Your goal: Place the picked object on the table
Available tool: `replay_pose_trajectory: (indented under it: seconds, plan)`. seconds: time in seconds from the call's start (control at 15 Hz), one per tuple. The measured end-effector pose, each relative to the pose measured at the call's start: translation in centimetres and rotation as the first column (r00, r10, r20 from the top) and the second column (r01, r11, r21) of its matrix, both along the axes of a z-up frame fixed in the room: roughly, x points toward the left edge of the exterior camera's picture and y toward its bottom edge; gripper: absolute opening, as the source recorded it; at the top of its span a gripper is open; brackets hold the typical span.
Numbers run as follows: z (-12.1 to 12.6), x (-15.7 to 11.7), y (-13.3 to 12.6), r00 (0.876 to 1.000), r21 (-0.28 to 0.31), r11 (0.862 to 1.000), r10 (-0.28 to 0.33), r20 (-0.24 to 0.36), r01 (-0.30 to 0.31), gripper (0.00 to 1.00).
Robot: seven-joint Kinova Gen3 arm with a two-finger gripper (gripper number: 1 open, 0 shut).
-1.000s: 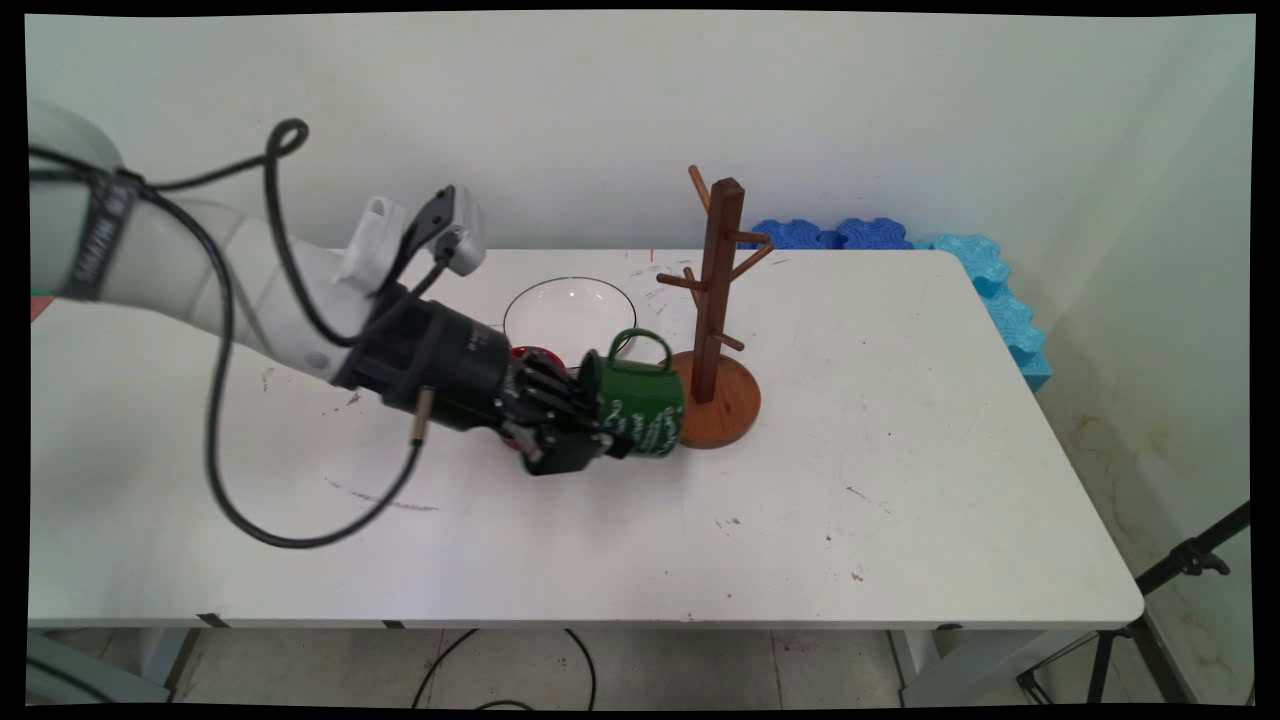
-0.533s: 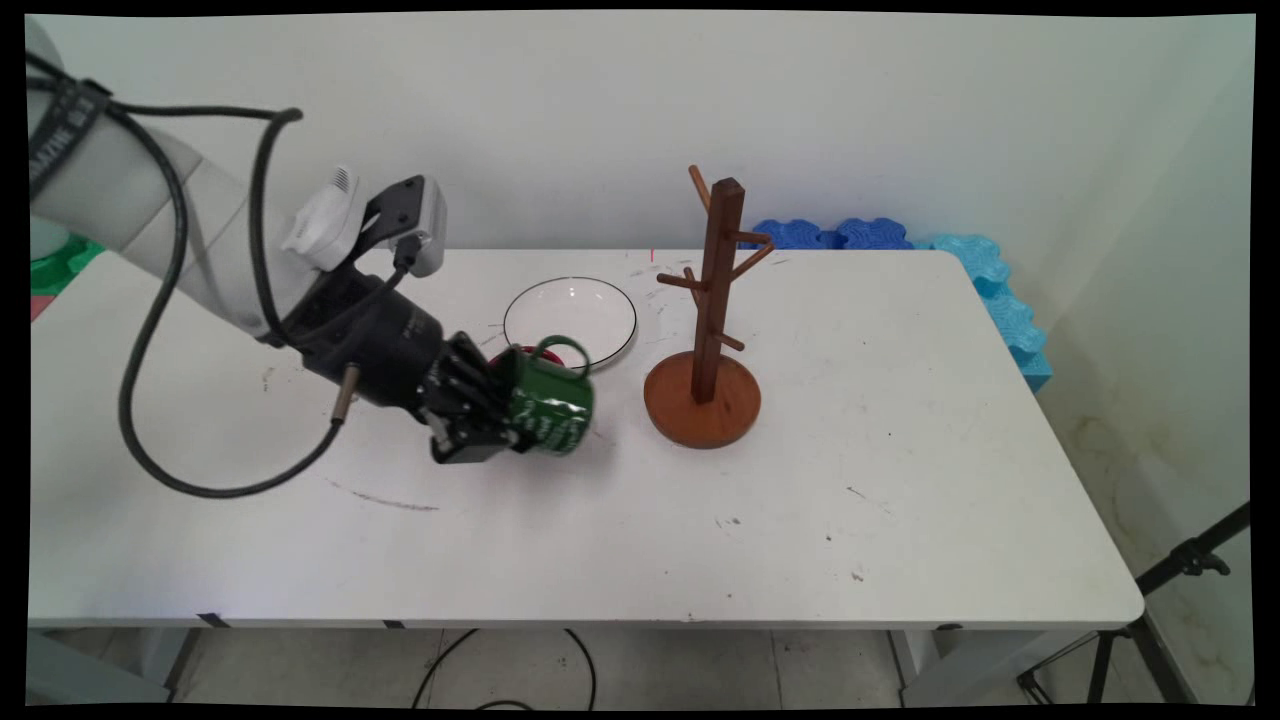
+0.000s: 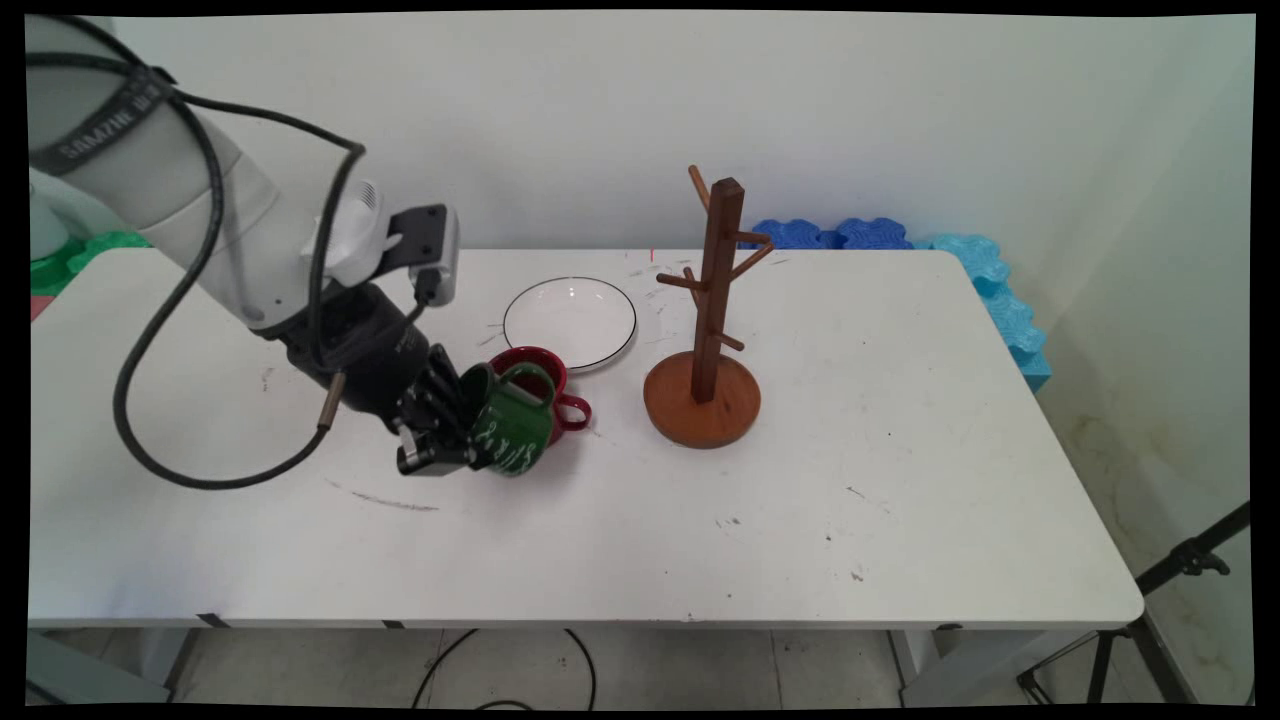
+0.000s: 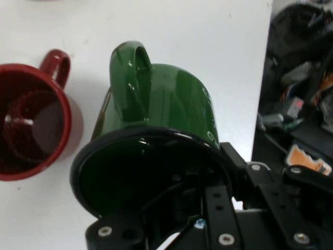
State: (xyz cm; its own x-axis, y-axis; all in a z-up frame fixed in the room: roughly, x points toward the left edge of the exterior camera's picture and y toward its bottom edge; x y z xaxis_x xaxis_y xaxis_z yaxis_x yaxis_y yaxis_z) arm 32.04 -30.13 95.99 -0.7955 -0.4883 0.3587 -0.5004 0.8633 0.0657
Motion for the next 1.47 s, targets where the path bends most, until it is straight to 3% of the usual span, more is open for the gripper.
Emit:
replay_pose_trajectory:
  seconds: [0.67, 1.47]
  plan:
    - [-2.1, -2.2, -0.4, 0.987, 0.076, 0.993, -0.097, 0.132, 0.087, 0.00]
    - [-5.8, -5.0, -1.8, 0.969, 0.098, 0.988, -0.134, 0.206, 0.115, 0.00]
